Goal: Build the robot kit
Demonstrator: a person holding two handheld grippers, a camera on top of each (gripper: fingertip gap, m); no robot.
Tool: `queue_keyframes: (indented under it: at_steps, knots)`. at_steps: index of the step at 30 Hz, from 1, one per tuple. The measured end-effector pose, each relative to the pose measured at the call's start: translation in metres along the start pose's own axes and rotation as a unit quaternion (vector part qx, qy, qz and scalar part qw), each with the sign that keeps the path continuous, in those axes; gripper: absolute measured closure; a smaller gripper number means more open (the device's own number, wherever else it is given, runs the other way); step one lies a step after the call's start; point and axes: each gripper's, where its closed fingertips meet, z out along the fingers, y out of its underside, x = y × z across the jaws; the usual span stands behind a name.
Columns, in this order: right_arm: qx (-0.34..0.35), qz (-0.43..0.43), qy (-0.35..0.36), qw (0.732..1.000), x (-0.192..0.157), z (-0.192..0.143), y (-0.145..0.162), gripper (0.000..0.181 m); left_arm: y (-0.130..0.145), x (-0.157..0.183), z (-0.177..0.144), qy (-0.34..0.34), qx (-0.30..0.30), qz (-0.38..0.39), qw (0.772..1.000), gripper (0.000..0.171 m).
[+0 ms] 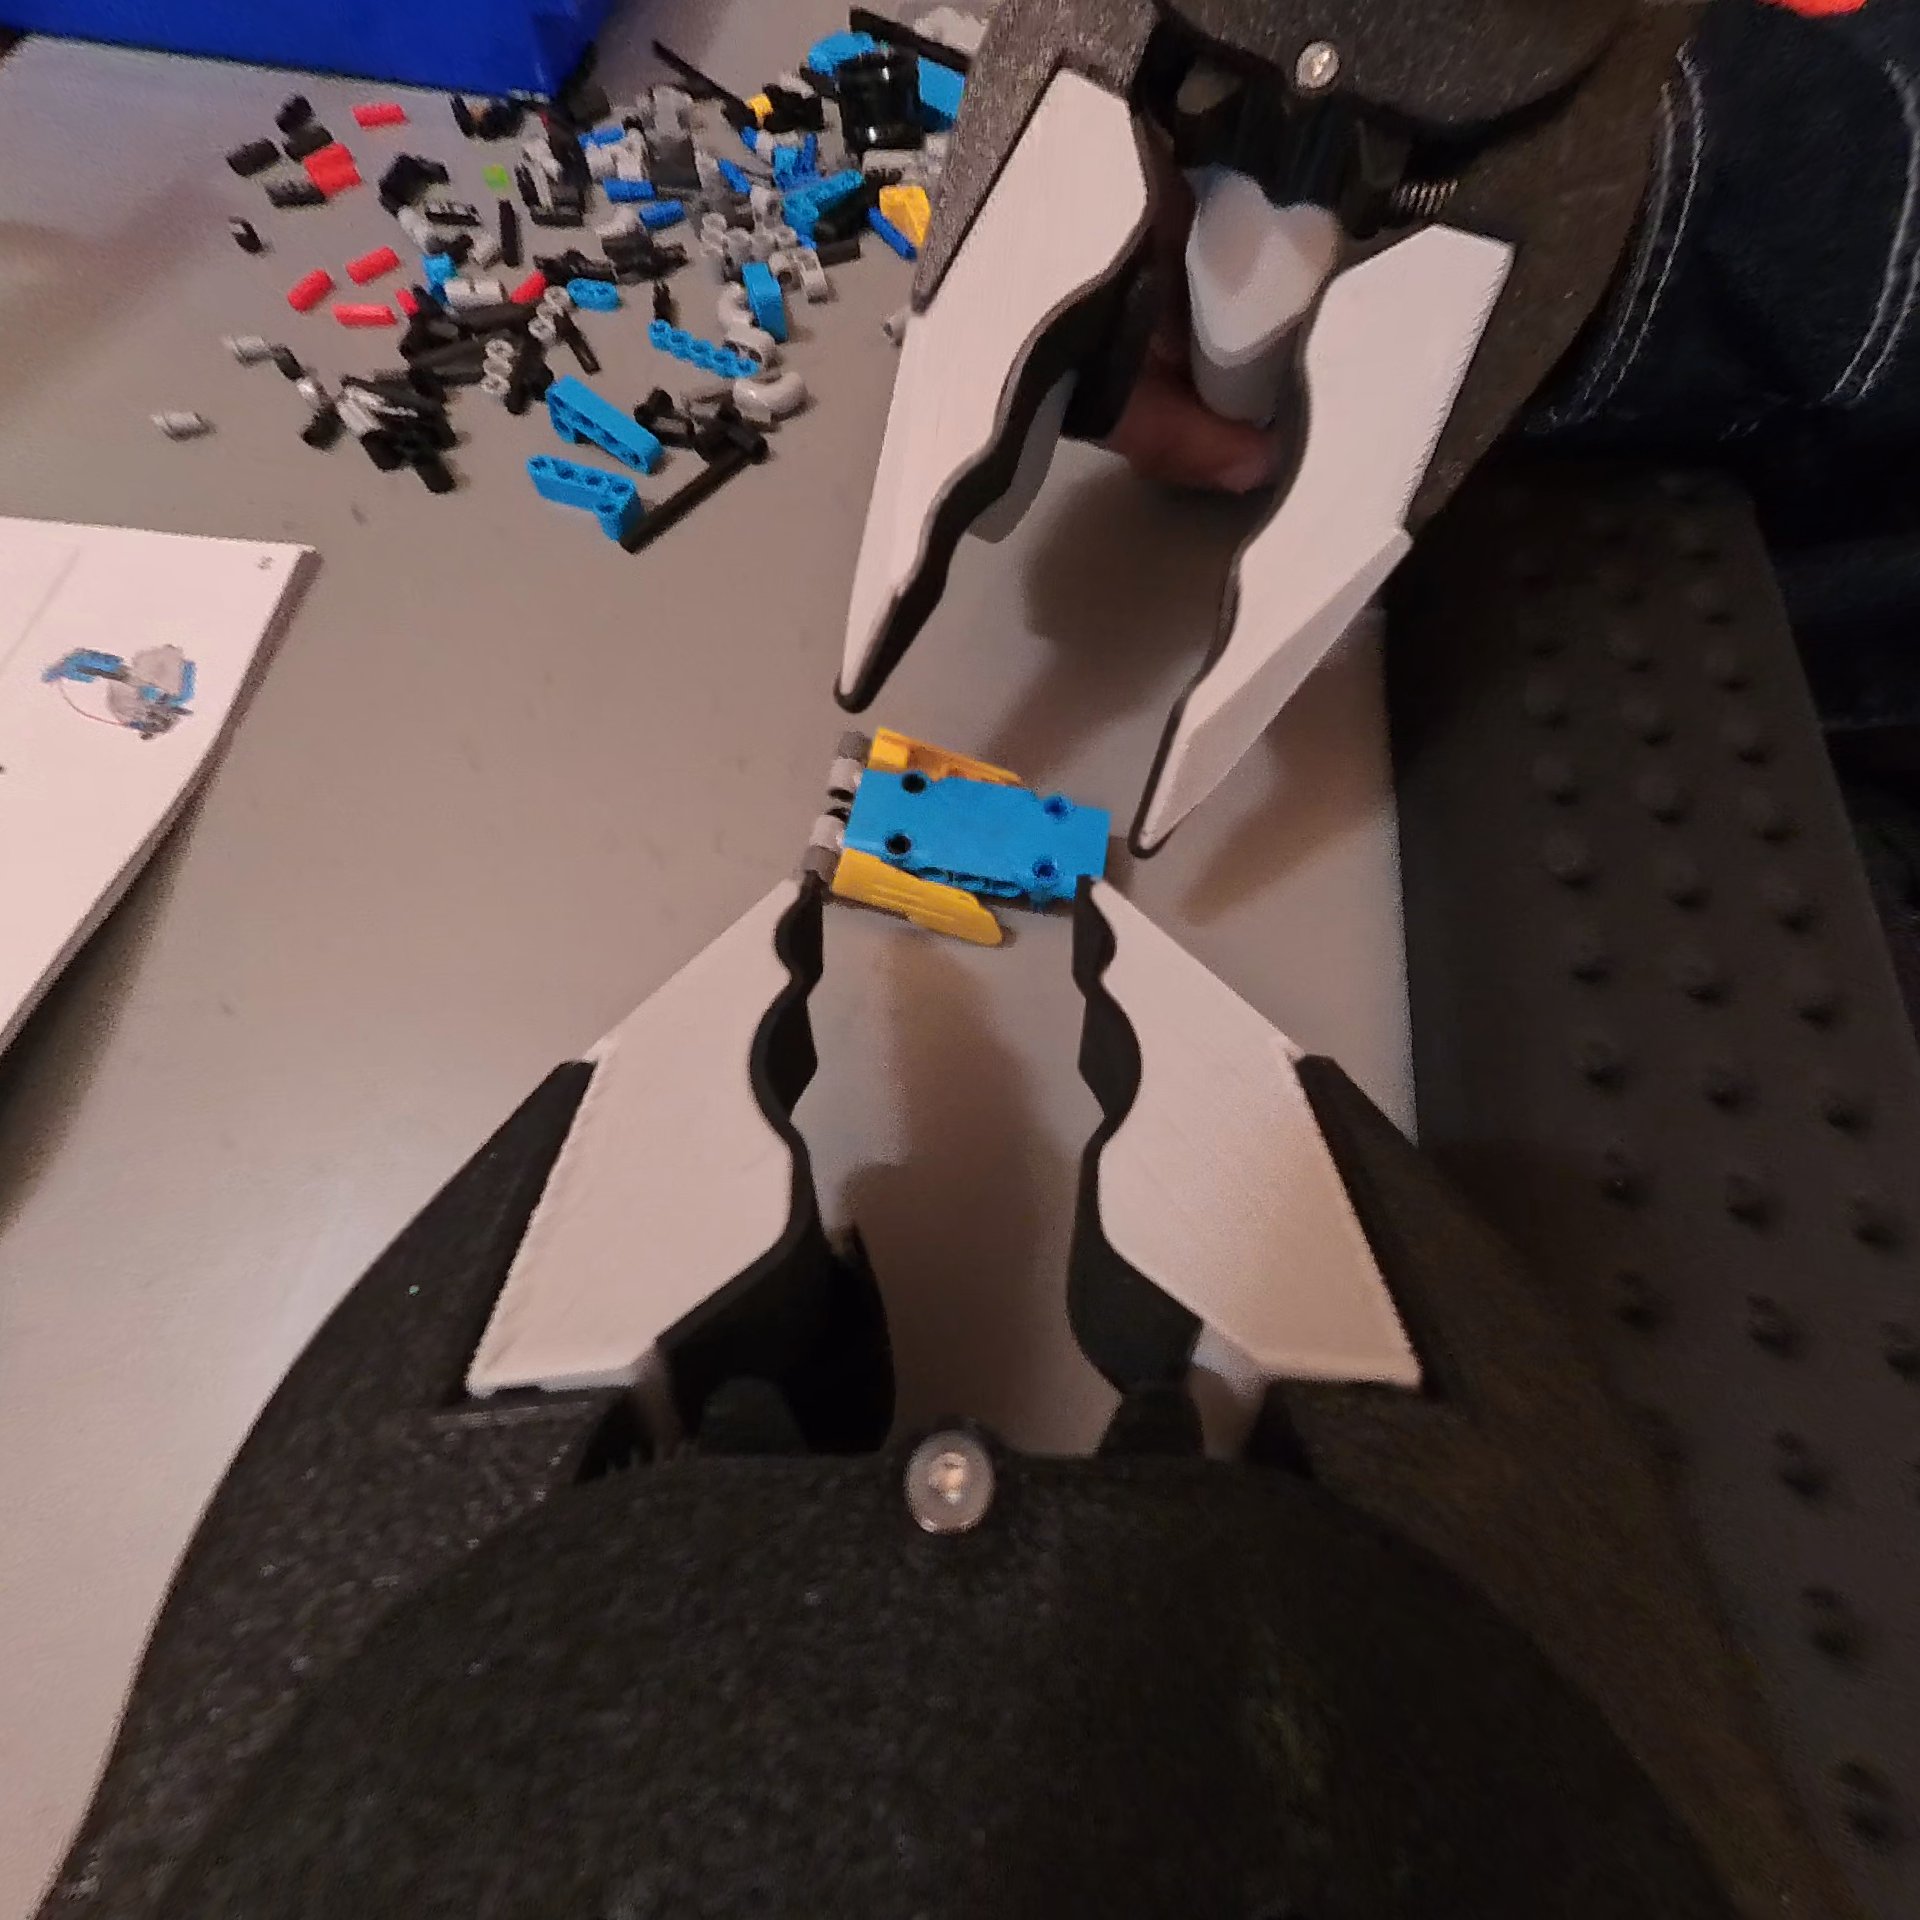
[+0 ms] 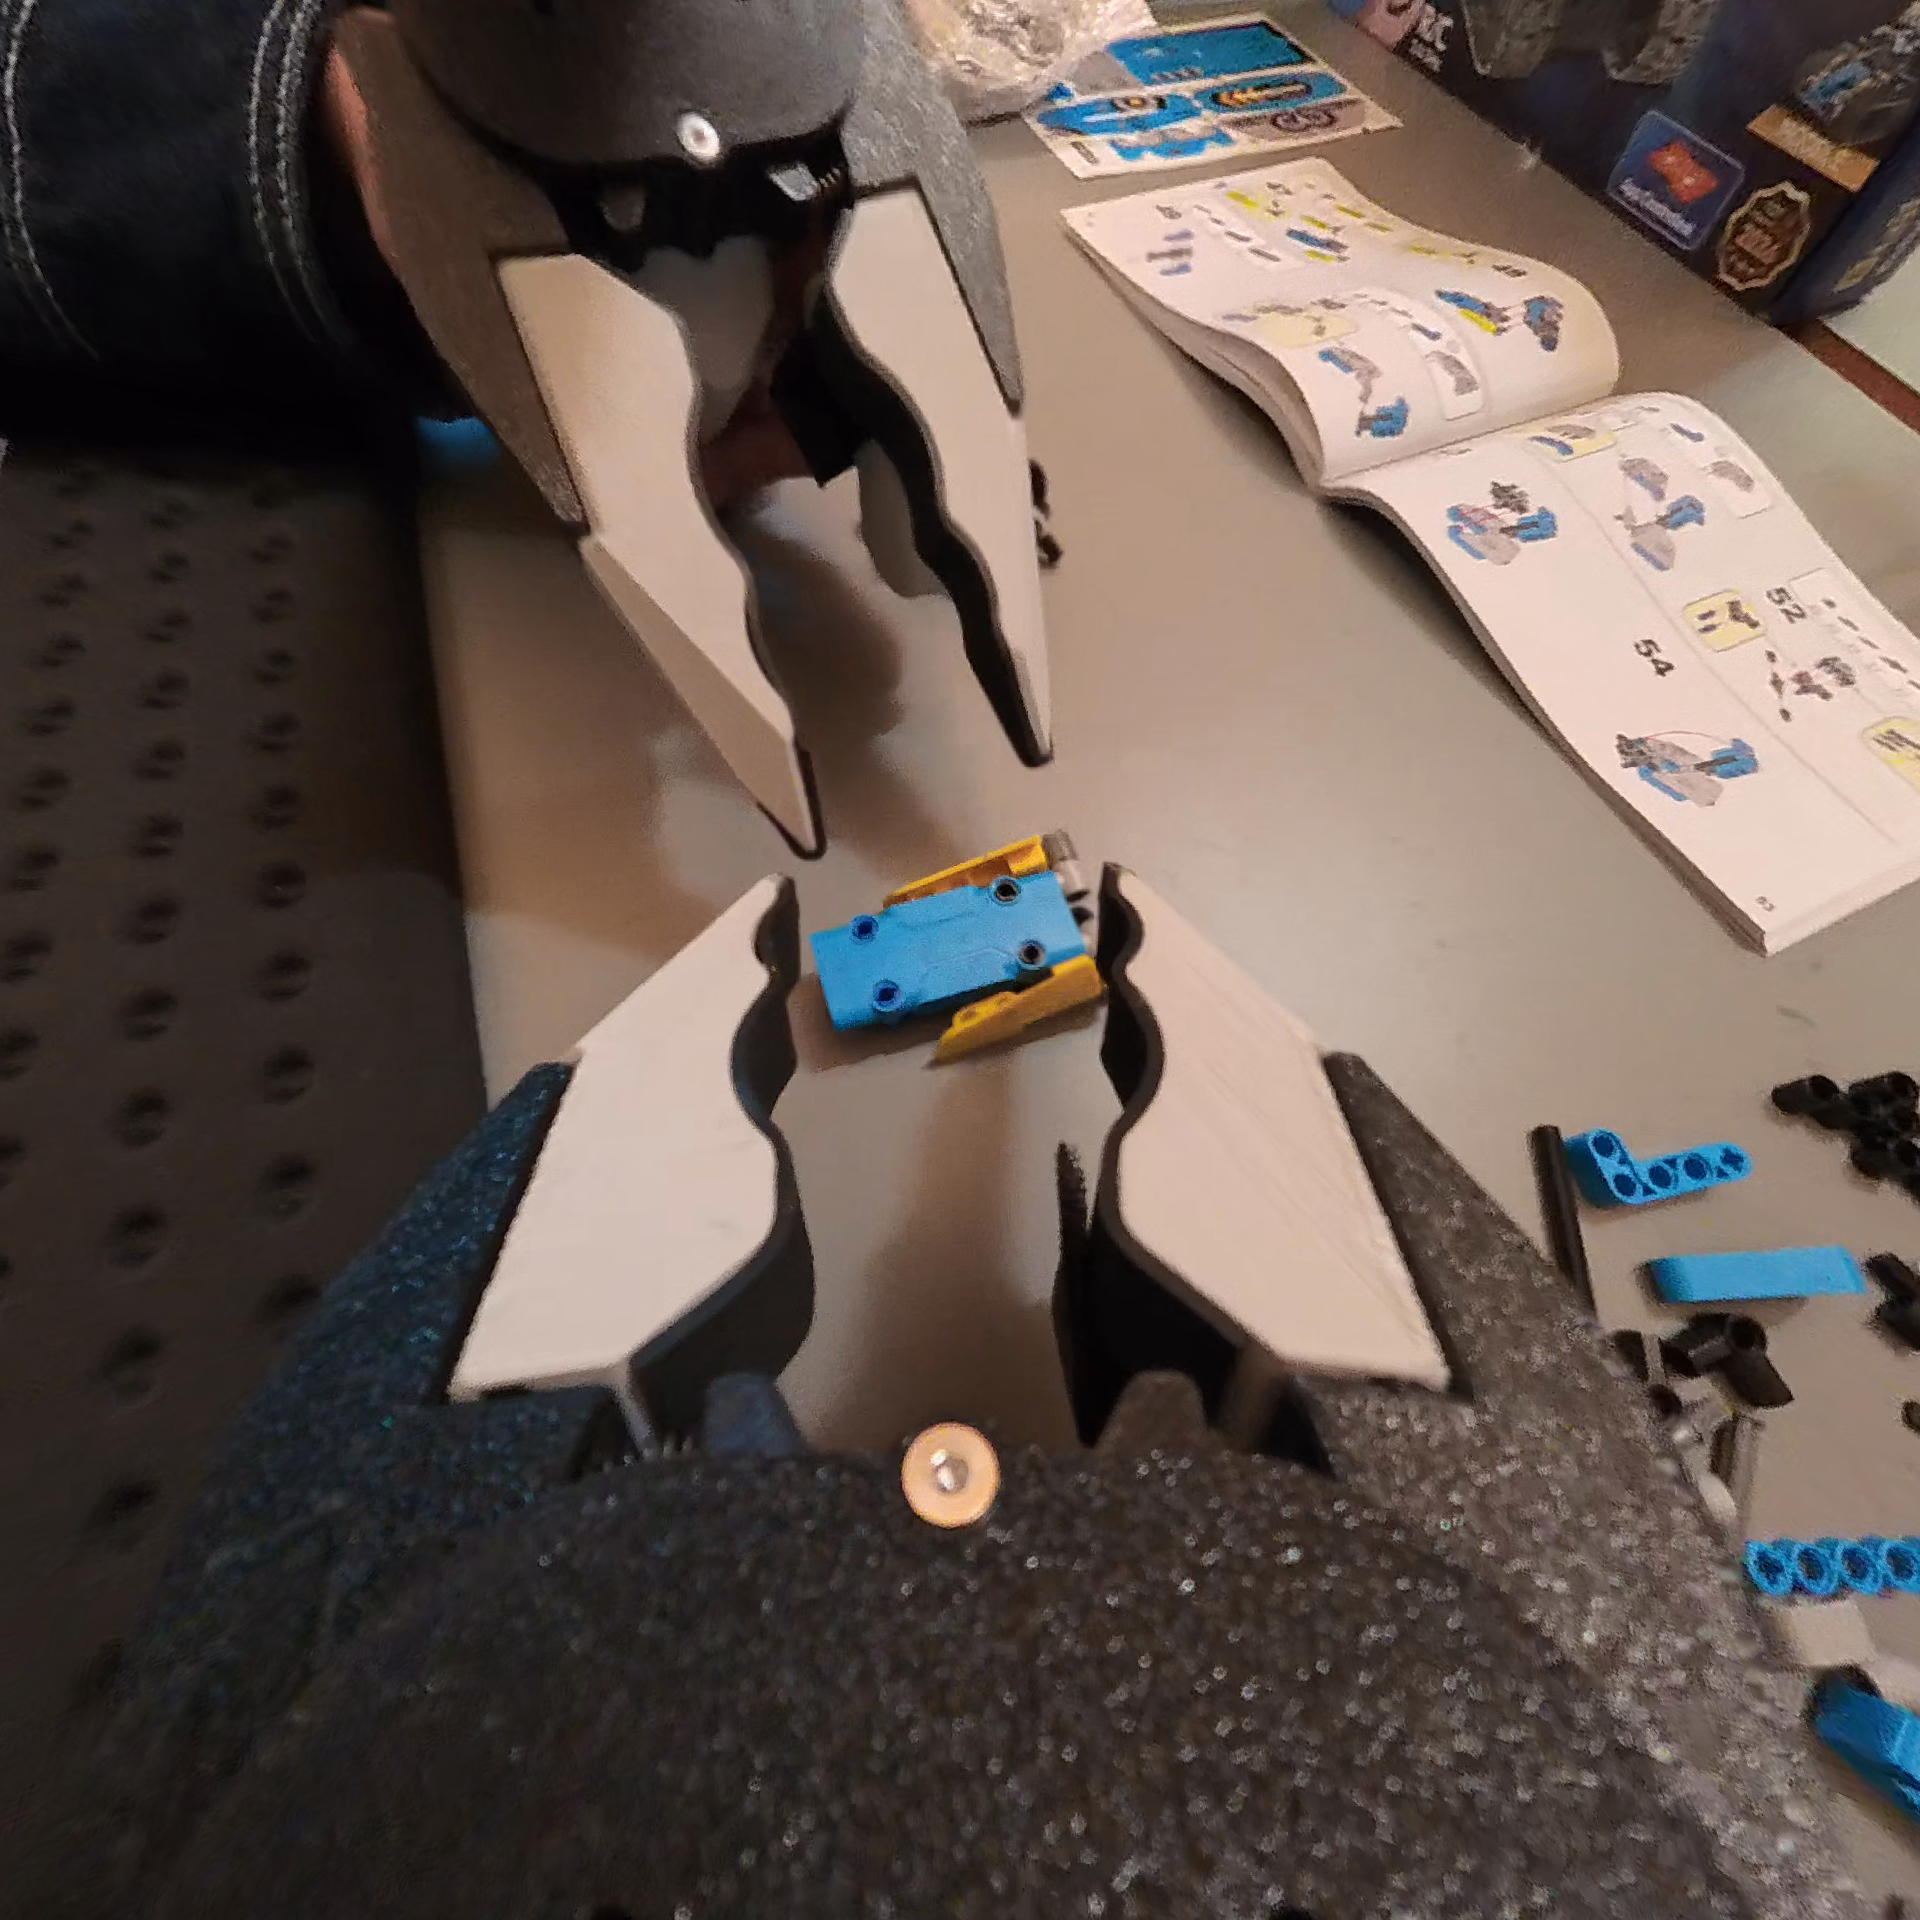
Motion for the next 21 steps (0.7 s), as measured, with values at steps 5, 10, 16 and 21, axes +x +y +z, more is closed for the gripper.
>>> queue_keyframes:
  at_steps: [5, 10, 16, 21]
  knots:
    - [-0.036, 0.019, 0.022, 0.999, 0.014, -0.003, 0.017, 0.153, -0.009, -0.005, -0.001, -0.017, 0.021, 0.004, 1.0, 0.129]
    - [-0.042, 0.014, 0.049, 0.998, 0.022, -0.001, 0.017, 0.161, -0.007, -0.009, 0.012, -0.039, 0.0, 0.016, 0.999, 0.134]
    - [-0.059, 0.031, 0.054, 0.996, 0.026, 0.004, 0.022, 0.172, -0.003, -0.021, 0.014, -0.074, -0.01, 0.011, 0.997, 0.166]
    - [-0.058, 0.099, 0.032, 0.993, 0.028, 0.008, 0.021, 0.175, 0.003, -0.02, 0.02, -0.074, -0.029, 0.004, 0.997, 0.171]
